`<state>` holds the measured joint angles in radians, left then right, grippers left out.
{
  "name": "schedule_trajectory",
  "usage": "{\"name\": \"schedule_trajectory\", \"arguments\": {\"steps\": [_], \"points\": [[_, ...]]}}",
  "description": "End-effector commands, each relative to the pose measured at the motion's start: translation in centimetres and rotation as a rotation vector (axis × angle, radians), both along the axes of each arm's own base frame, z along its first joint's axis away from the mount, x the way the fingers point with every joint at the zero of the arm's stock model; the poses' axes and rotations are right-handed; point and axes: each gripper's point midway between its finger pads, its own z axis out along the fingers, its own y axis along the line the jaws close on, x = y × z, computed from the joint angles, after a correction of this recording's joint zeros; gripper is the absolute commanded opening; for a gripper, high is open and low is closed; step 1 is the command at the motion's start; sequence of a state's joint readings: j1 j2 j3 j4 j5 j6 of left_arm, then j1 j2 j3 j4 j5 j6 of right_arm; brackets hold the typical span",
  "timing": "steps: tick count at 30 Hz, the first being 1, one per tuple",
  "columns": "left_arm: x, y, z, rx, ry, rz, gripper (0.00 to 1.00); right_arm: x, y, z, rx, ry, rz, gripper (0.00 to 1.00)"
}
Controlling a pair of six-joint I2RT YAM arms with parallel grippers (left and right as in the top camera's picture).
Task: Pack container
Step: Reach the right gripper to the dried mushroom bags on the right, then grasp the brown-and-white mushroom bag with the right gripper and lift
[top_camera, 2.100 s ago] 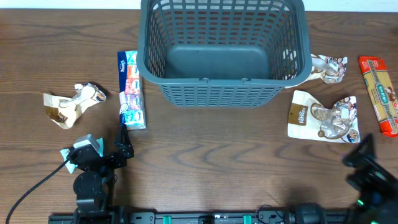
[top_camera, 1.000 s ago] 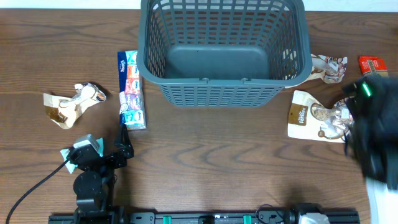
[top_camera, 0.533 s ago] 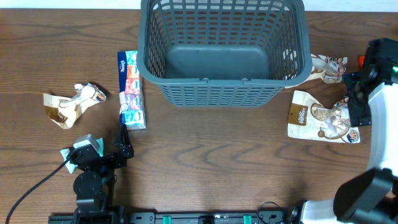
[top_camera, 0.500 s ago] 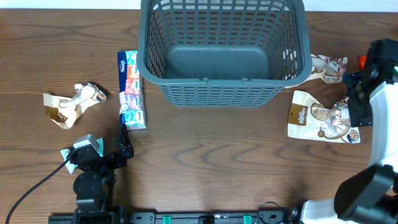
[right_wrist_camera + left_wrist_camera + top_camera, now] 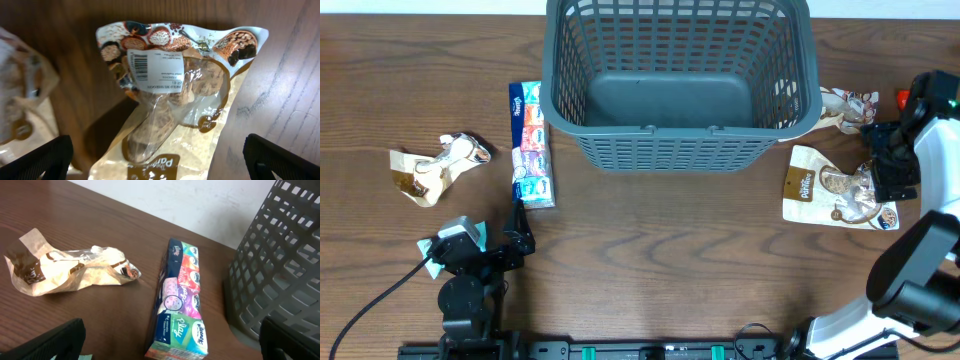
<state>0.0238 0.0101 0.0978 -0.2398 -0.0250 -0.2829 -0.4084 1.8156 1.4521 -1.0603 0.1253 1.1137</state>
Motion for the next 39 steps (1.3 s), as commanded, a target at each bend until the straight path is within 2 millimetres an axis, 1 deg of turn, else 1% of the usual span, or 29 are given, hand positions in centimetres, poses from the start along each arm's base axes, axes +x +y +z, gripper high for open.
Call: {"name": "schedule_trajectory", "arguments": {"steps": [1, 8, 14, 18, 24, 29, 30, 31, 32, 33, 34, 35, 36, 39], "points": [[-0.1, -0.2, -1.3, 0.011, 0.040, -0.017, 0.98, -0.1, 0.0, -1.4, 0.009, 0.039, 0.015, 0.99], [-0.1, -0.2, -1.3, 0.011, 0.040, -0.017, 0.98, -0.3, 0.6, -4.8, 0.046, 0.105, 0.027, 0.99], [-0.1, -0.2, -1.3, 0.011, 0.040, -0.017, 0.98, -0.2, 1.5, -7.5, 0.055, 0.138, 0.092, 0.99], [-0.1, -0.2, -1.3, 0.011, 0.040, -0.017, 0.98, -0.3, 2.0, -8.6, 0.057, 0.146, 0.104, 0.99], [-0.1, -0.2, -1.3, 0.011, 0.040, -0.017, 0.98, -0.8, 2.3, -9.9, 0.059, 0.149, 0.106, 0.99], [-0.1, -0.2, -1.3, 0.011, 0.040, -0.017, 0.98, -1.9, 2.7, -11.5, 0.062, 0.157, 0.106, 0.99], [-0.1, -0.2, -1.3, 0.011, 0.040, -0.017, 0.98, -2.0, 2.8, -11.8, 0.063, 0.159, 0.106, 0.92], [-0.1, -0.2, -1.3, 0.011, 0.040, -0.017, 0.98, -2.2, 2.8, -12.0, 0.064, 0.160, 0.106, 0.83], [-0.1, -0.2, -1.3, 0.011, 0.040, -0.017, 0.98, -2.3, 2.9, -12.2, 0.064, 0.161, 0.106, 0.71], [-0.1, -0.2, -1.3, 0.011, 0.040, -0.017, 0.98, -2.4, 2.9, -12.3, 0.064, 0.162, 0.106, 0.49], [-0.1, -0.2, -1.3, 0.011, 0.040, -0.017, 0.98, -2.5, 2.9, -12.4, 0.066, 0.164, 0.106, 0.29], [-0.1, -0.2, -1.3, 0.011, 0.040, -0.017, 0.98, -2.5, 3.0, -12.4, 0.066, 0.165, 0.106, 0.12], [-0.1, -0.2, -1.3, 0.011, 0.040, -0.017, 0.98, -2.6, 3.0, -12.4, 0.067, 0.166, 0.106, 0.01], [-0.1, -0.2, -1.3, 0.011, 0.040, -0.017, 0.98, -2.5, 3.0, -12.4, 0.070, 0.164, 0.106, 0.01]]}}
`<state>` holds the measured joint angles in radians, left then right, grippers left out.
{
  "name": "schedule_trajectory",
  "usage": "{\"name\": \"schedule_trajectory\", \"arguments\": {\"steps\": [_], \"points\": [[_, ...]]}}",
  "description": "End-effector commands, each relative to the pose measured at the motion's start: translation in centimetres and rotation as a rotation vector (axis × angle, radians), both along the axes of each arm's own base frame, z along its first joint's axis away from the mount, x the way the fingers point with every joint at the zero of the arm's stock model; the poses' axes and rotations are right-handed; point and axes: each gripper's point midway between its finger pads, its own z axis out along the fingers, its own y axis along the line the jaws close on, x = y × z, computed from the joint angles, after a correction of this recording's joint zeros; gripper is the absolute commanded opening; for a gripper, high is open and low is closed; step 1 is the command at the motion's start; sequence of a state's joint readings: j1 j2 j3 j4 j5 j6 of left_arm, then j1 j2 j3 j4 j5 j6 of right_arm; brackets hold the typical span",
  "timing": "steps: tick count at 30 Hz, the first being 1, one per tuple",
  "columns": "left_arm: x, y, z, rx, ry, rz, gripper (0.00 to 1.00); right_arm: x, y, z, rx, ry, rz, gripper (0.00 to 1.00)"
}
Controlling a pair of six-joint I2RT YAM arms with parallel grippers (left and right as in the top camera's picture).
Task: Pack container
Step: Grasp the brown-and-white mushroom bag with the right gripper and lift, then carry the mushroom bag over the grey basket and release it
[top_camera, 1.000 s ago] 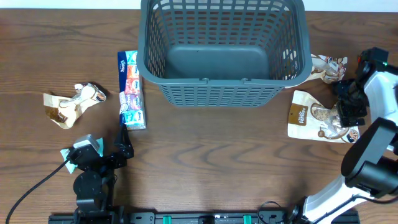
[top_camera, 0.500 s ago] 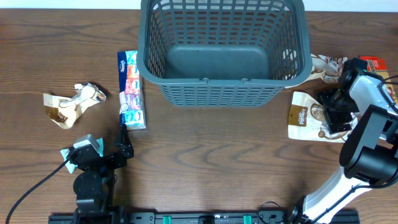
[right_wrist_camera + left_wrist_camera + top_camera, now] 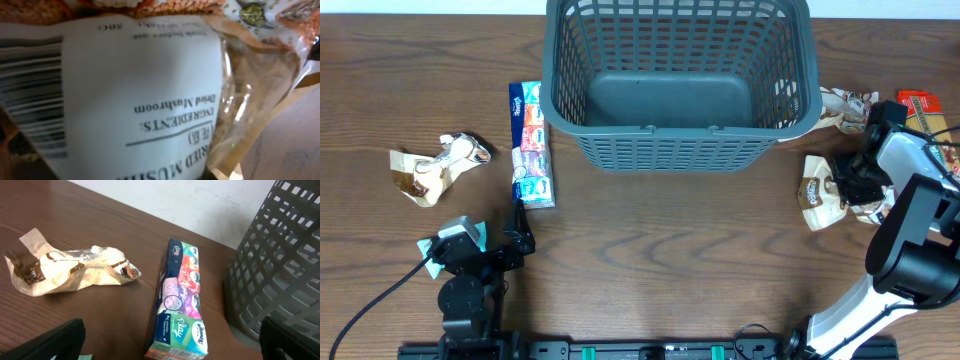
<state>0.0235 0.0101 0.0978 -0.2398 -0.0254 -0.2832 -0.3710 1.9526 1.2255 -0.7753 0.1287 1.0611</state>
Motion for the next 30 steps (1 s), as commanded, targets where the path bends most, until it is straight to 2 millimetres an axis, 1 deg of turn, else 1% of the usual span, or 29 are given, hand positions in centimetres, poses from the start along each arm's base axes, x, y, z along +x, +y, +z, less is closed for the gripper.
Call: {"name": "schedule_trajectory", "arguments": {"steps": [1, 4, 6, 7, 9, 11, 12, 14, 16, 18, 19, 20, 21, 22, 24, 26, 28, 30], "points": [[-0.1, -0.2, -1.3, 0.011, 0.040, -0.017, 0.98, -2.0, 1.4, -2.4, 0.046, 0.086, 0.017, 0.01], [-0.1, -0.2, -1.3, 0.011, 0.040, -0.017, 0.98, -1.9, 1.4, -2.3, 0.047, 0.085, 0.039, 0.01], [-0.1, -0.2, -1.3, 0.011, 0.040, -0.017, 0.98, -1.6, 1.3, -1.7, 0.042, 0.078, 0.071, 0.01], [-0.1, -0.2, -1.3, 0.011, 0.040, -0.017, 0.98, -1.2, 1.1, -1.1, 0.038, 0.069, 0.089, 0.01], [-0.1, -0.2, -1.3, 0.011, 0.040, -0.017, 0.98, -0.4, 0.8, 0.8, 0.025, 0.042, 0.113, 0.01], [-0.1, -0.2, -1.3, 0.011, 0.040, -0.017, 0.98, 0.8, 0.4, 3.8, -0.002, -0.013, 0.144, 0.01], [-0.1, -0.2, -1.3, 0.011, 0.040, -0.017, 0.98, 1.6, 0.1, 5.8, -0.021, -0.055, 0.161, 0.01], [-0.1, -0.2, -1.3, 0.011, 0.040, -0.017, 0.98, 3.2, 0.0, 10.7, -0.056, -0.163, 0.218, 0.01], [-0.1, -0.2, -1.3, 0.011, 0.040, -0.017, 0.98, 4.5, 0.1, 16.9, -0.106, -0.300, 0.281, 0.01], [-0.1, -0.2, -1.3, 0.011, 0.040, -0.017, 0.98, 5.0, 0.4, 24.6, -0.185, -0.468, 0.333, 0.01], [-0.1, -0.2, -1.3, 0.011, 0.040, -0.017, 0.98, 5.0, 0.7, 28.2, -0.225, -0.550, 0.361, 0.01], [-0.1, -0.2, -1.3, 0.011, 0.040, -0.017, 0.98, 4.9, 1.2, 32.3, -0.272, -0.650, 0.392, 0.01], [-0.1, -0.2, -1.3, 0.011, 0.040, -0.017, 0.98, 4.6, 1.6, 35.8, -0.311, -0.735, 0.414, 0.01], [-0.1, -0.2, -1.3, 0.011, 0.040, -0.017, 0.98, 4.2, 2.4, 39.8, -0.353, -0.839, 0.449, 0.01], [-0.1, -0.2, -1.3, 0.011, 0.040, -0.017, 0.98, 3.1, 4.6, 47.0, -0.416, -1.040, 0.544, 0.01], [-0.1, -0.2, -1.3, 0.011, 0.040, -0.017, 0.98, 2.1, 6.9, 51.8, -0.427, -1.195, 0.619, 0.01], [-0.1, -0.2, -1.3, 0.011, 0.040, -0.017, 0.98, 1.4, 10.1, 55.9, -0.408, -1.344, 0.736, 0.01], [-0.1, -0.2, -1.3, 0.011, 0.040, -0.017, 0.98, 1.4, 13.1, 58.0, -0.369, -1.449, 0.854, 0.01]]}}
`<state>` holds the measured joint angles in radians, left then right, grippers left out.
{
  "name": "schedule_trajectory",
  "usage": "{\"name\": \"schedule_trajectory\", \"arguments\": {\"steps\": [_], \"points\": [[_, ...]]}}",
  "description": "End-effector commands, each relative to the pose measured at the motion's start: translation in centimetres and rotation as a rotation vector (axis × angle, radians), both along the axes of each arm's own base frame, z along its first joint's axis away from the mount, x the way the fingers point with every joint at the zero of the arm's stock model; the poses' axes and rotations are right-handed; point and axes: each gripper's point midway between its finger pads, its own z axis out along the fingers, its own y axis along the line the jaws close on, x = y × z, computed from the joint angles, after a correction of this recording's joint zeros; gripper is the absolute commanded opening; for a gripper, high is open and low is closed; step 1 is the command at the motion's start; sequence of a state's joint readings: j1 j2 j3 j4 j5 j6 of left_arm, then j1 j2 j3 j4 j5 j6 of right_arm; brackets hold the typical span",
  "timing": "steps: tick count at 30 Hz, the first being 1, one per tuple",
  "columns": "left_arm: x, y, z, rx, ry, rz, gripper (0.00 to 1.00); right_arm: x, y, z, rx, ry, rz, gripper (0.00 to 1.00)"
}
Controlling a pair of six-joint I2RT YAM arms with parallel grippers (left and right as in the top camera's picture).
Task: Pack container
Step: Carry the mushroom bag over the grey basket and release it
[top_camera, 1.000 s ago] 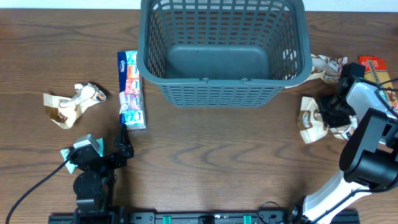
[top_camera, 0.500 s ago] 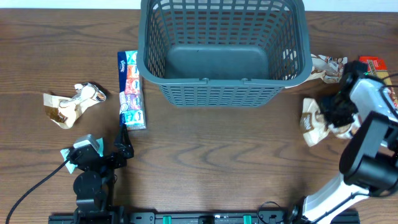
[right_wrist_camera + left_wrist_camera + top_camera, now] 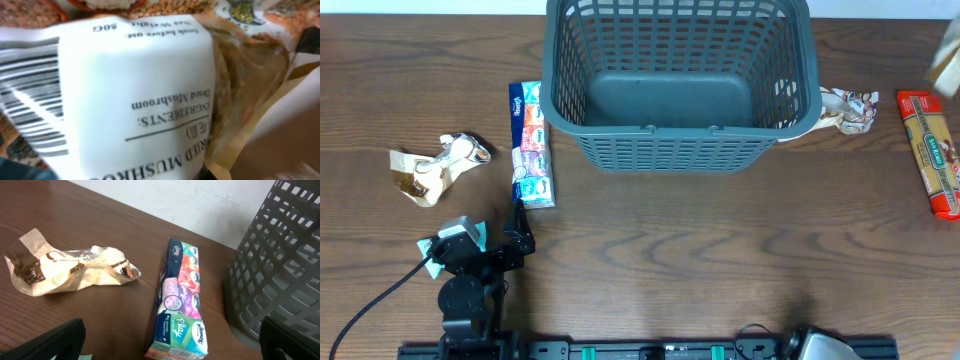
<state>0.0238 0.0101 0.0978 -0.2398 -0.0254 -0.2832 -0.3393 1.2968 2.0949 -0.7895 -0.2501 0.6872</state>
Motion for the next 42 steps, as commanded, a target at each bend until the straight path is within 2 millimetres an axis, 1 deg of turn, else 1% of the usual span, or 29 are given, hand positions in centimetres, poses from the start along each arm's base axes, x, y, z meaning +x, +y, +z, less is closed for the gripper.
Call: {"name": "schedule_trajectory", "arguments": {"steps": [1, 2, 3, 5, 6, 8, 11, 12, 14, 16, 17, 19, 21, 25, 30, 33, 37, 42], "points": [[-0.1, -0.2, -1.3, 0.011, 0.040, -0.018, 0.98, 2.8, 6.0, -0.6, -0.049, 0.005, 0.331, 0.01], [-0.1, -0.2, -1.3, 0.011, 0.040, -0.018, 0.98, 3.2, 7.7, -0.5, -0.083, -0.009, 0.401, 0.01], [-0.1, -0.2, -1.3, 0.011, 0.040, -0.018, 0.98, 3.9, 9.5, -0.9, -0.124, -0.012, 0.473, 0.01], [-0.1, -0.2, -1.3, 0.011, 0.040, -0.017, 0.98, 5.4, 13.0, -2.5, -0.213, 0.001, 0.603, 0.01], [-0.1, -0.2, -1.3, 0.011, 0.040, -0.018, 0.98, 6.2, 14.4, -3.5, -0.244, 0.017, 0.648, 0.01], [-0.1, -0.2, -1.3, 0.011, 0.040, -0.018, 0.98, 8.4, 16.7, -6.5, -0.277, 0.084, 0.715, 0.01], [-0.1, -0.2, -1.3, 0.011, 0.040, -0.018, 0.98, 11.6, 18.5, -11.0, -0.258, 0.195, 0.771, 0.01], [-0.1, -0.2, -1.3, 0.011, 0.040, -0.018, 0.98, 12.6, 18.7, -12.4, -0.247, 0.232, 0.779, 0.01], [-0.1, -0.2, -1.3, 0.011, 0.040, -0.018, 0.98, 14.4, 19.1, -16.0, -0.224, 0.333, 0.780, 0.01], [-0.1, -0.2, -1.3, 0.011, 0.040, -0.018, 0.98, 15.7, 19.4, -19.6, -0.217, 0.439, 0.773, 0.01], [-0.1, -0.2, -1.3, 0.011, 0.040, -0.018, 0.98, 16.0, 19.9, -21.4, -0.225, 0.485, 0.790, 0.01], [-0.1, -0.2, -1.3, 0.011, 0.040, -0.018, 0.98, 16.4, 20.8, -24.3, -0.231, 0.562, 0.819, 0.01], [-0.1, -0.2, -1.3, 0.011, 0.040, -0.018, 0.98, 16.6, 21.3, -26.7, -0.240, 0.633, 0.818, 0.01], [-0.1, -0.2, -1.3, 0.011, 0.040, -0.018, 0.98, 16.4, 22.8, -30.3, -0.318, 0.735, 0.828, 0.01], [-0.1, -0.2, -1.3, 0.011, 0.040, -0.018, 0.98, 15.8, 23.3, -34.5, -0.442, 0.876, 0.793, 0.01], [-0.1, -0.2, -1.3, 0.011, 0.040, -0.018, 0.98, 15.6, 23.7, -37.0, -0.485, 0.942, 0.805, 0.01], [-0.1, -0.2, -1.3, 0.011, 0.040, -0.018, 0.98, 15.9, 23.3, -40.4, -0.504, 1.026, 0.798, 0.01], [-0.1, -0.2, -1.3, 0.011, 0.040, -0.018, 0.98, 16.5, 22.8, -43.7, -0.502, 1.098, 0.797, 0.01]]}}
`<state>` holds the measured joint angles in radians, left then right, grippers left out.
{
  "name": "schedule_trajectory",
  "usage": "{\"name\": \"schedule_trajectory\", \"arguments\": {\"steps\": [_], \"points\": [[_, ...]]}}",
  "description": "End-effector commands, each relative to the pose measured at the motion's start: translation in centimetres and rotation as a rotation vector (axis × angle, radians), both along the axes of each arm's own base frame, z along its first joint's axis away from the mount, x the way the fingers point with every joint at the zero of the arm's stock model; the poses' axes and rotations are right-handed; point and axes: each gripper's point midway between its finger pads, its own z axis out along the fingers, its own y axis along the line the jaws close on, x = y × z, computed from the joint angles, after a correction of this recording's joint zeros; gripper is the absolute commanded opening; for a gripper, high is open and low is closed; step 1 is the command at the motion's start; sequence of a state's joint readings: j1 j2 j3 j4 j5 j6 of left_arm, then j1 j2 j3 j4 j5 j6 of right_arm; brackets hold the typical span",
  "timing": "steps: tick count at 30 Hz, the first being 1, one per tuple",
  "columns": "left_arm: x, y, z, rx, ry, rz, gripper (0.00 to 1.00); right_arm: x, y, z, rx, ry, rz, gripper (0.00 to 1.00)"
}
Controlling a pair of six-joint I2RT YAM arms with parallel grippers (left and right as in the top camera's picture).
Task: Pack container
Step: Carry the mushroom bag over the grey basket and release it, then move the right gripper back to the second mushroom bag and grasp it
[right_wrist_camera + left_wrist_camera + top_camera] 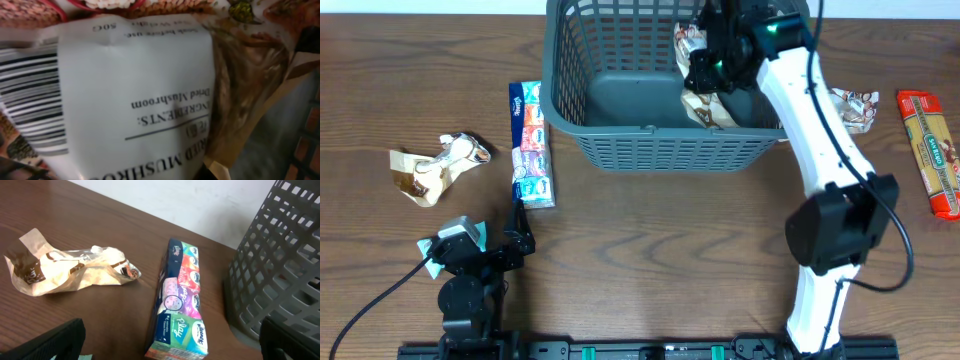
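The grey plastic basket (650, 131) stands at the back middle of the table. My right gripper (708, 62) reaches over its right half, shut on a dried mushroom bag (698, 92) that hangs inside the basket, above the floor. That bag's white label (135, 90) fills the right wrist view, with the grey basket floor (292, 125) behind it. A colourful tissue pack (530, 145) lies left of the basket. My left gripper (520, 232) rests open just short of the pack's near end (180, 330), with nothing between its fingers (55, 340).
A crumpled beige bag (435, 165) lies at the far left, and shows as the crumpled bag (70, 272) in the left wrist view too. Another printed bag (848, 108) lies against the basket's right side. A red pasta pack (932, 152) lies near the right edge.
My right arm was almost out of the overhead view at the upper right with the mushroom bag held. Now it holds the bag inside the basket's right half. The left arm is unchanged.
The mushroom bag lay flat right of the basket with my right gripper open above it. Then the gripper was down on the bunched bag. Then the bag was gone from the table, and now it hangs in the basket. My left gripper stayed open by the tissue pack throughout.
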<state>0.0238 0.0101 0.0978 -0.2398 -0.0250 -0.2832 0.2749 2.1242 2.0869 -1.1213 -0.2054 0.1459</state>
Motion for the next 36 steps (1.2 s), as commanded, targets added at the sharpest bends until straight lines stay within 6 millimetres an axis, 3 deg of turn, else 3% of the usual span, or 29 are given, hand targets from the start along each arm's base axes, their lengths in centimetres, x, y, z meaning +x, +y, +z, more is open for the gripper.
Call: {"name": "schedule_trajectory", "arguments": {"steps": [1, 8, 12, 20, 26, 29, 32, 34, 36], "points": [[-0.1, -0.2, -1.3, 0.011, 0.040, -0.018, 0.98, 0.4, -1.0, -2.2, -0.057, 0.025, 0.002, 0.01], [-0.1, -0.2, -1.3, 0.011, 0.040, -0.018, 0.98, 0.3, -2.1, -5.5, -0.135, 0.094, -0.016, 0.03], [-0.1, -0.2, -1.3, 0.011, 0.040, -0.018, 0.98, 0.2, -2.1, -5.6, -0.137, 0.101, -0.016, 0.24], [-0.1, -0.2, -1.3, 0.011, 0.040, -0.018, 0.98, 0.0, -2.3, -5.7, -0.142, 0.108, -0.018, 0.29], [-0.1, -0.2, -1.3, 0.011, 0.040, -0.018, 0.98, 0.1, -2.3, -5.3, -0.138, 0.103, -0.017, 0.49], [-0.1, -0.2, -1.3, 0.011, 0.040, -0.018, 0.98, 0.2, -1.6, -2.9, -0.105, 0.077, 0.015, 0.53], [-0.1, -0.2, -1.3, 0.011, 0.040, -0.018, 0.98, 0.9, -0.9, 1.9, -0.063, -0.005, 0.034, 0.57], [-0.1, -0.2, -1.3, 0.011, 0.040, -0.018, 0.98, 1.4, -0.8, 5.9, -0.041, -0.090, 0.032, 0.69], [-0.1, -0.2, -1.3, 0.011, 0.040, -0.018, 0.98, 1.7, -0.7, 10.6, -0.009, -0.203, 0.029, 0.88]]}}
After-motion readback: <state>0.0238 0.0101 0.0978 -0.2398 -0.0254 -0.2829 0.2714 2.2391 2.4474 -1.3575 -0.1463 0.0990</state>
